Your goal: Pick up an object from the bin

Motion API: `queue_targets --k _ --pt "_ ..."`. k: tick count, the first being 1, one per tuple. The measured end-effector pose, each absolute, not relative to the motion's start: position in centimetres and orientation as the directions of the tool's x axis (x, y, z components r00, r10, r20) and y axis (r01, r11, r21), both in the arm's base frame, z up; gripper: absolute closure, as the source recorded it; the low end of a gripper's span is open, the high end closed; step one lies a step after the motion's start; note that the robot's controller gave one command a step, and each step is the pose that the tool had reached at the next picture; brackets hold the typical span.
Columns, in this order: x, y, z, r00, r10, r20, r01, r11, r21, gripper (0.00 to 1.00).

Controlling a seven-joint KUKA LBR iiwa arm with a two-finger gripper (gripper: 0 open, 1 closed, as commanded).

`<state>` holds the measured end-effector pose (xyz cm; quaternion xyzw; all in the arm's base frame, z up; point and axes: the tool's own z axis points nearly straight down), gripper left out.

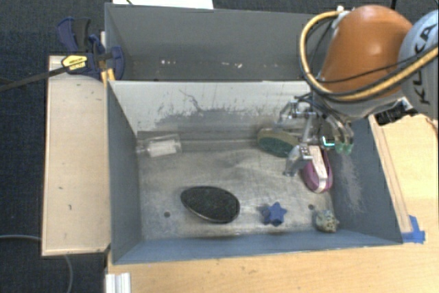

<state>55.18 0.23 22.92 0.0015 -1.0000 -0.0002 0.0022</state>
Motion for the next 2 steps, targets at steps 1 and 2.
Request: queue_targets --k 1,2 --pt "57.0 -9.9 16.8 -0.997 -0.071 0.002 -0.071 0.997 -0.003 0.0" --pt "58.4 -0.3 11.2 -0.979 -0.206 0.001 -0.206 0.979 0.004 0.0"
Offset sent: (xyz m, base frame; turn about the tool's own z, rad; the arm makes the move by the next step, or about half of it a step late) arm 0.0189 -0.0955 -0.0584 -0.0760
